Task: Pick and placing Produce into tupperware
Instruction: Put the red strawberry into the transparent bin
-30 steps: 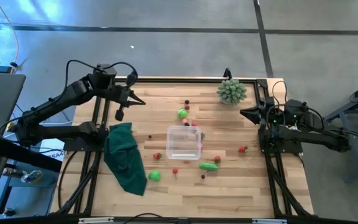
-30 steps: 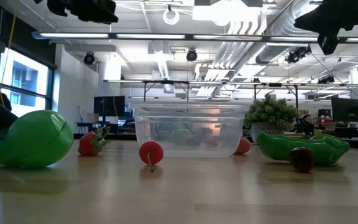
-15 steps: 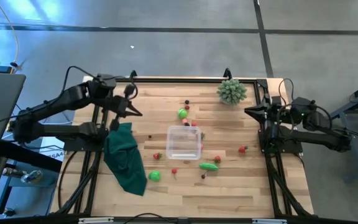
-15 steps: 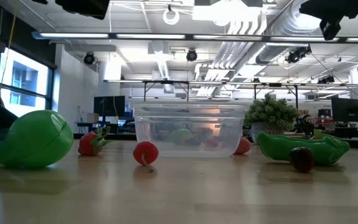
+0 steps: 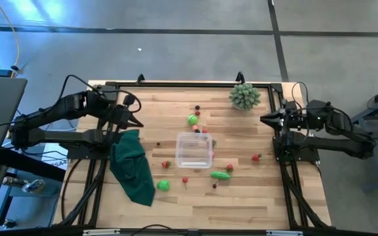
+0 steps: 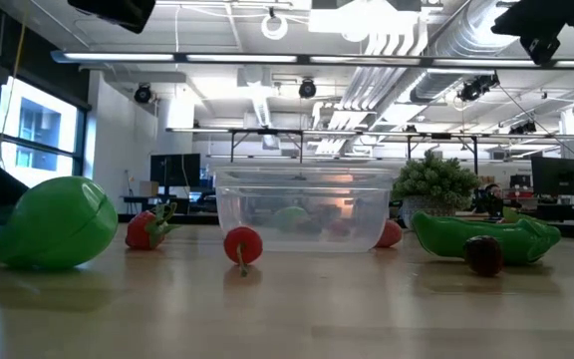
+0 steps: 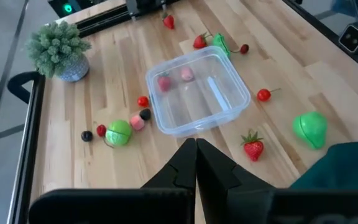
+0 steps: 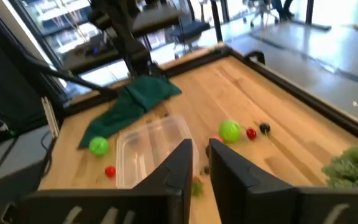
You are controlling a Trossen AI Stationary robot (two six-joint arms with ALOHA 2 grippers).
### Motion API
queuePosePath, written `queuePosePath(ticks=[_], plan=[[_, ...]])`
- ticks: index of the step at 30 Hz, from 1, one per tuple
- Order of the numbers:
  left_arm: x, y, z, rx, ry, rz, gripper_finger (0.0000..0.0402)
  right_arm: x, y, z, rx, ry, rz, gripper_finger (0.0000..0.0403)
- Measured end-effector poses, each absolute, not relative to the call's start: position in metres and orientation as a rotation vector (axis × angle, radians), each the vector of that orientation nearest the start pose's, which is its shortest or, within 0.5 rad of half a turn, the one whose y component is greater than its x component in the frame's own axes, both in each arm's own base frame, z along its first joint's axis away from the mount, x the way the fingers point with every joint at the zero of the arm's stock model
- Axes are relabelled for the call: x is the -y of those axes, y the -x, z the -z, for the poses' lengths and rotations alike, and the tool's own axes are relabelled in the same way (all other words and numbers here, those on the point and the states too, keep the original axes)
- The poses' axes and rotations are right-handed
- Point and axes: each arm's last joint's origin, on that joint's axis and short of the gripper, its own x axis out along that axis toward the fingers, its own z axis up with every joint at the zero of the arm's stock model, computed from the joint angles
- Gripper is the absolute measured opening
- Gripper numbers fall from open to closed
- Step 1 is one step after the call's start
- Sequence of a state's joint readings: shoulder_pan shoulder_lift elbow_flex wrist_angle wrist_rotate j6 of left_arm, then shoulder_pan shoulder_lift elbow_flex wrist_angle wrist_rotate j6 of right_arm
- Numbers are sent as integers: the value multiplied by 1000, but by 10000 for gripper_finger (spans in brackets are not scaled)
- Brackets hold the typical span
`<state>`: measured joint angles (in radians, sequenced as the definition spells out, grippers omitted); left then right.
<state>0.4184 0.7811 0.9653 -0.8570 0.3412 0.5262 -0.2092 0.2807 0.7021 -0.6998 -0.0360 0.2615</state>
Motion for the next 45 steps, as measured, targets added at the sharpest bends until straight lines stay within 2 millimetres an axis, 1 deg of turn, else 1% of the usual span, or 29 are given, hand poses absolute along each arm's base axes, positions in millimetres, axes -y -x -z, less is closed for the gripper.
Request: queuePosePath(ticks=[4,10,13,16,20,25,30,34,38,45], plan=[[-47,-129,-334,-628,-257,75,1,12,-61,-313,-330,-304,213,81],[-49,-129,-334,-650,-274,23,3,12,-62,-326,-518,-374,242,118],[-49,-128,-334,-651,-274,20,3,11,-65,-332,-600,-426,233,127],[-49,-128,-334,-651,-274,20,1,12,-68,-336,-689,-495,261,130],[-49,-128,-334,-651,-274,21,1,13,-76,-333,-865,-607,341,131],[-49,-128,-334,-651,-274,21,1,15,-92,-316,-1087,-714,360,131],[-49,-129,-334,-650,-275,21,1,13,-116,-293,-1240,-700,350,131],[-49,-129,-334,-650,-274,21,1,12,-132,-272,-1351,-698,431,131],[-49,-129,-334,-650,-274,22,1,9,-150,-251,-1433,-698,460,131],[-49,-129,-334,-650,-274,22,1,-1,-173,-213,-1586,-676,430,131]])
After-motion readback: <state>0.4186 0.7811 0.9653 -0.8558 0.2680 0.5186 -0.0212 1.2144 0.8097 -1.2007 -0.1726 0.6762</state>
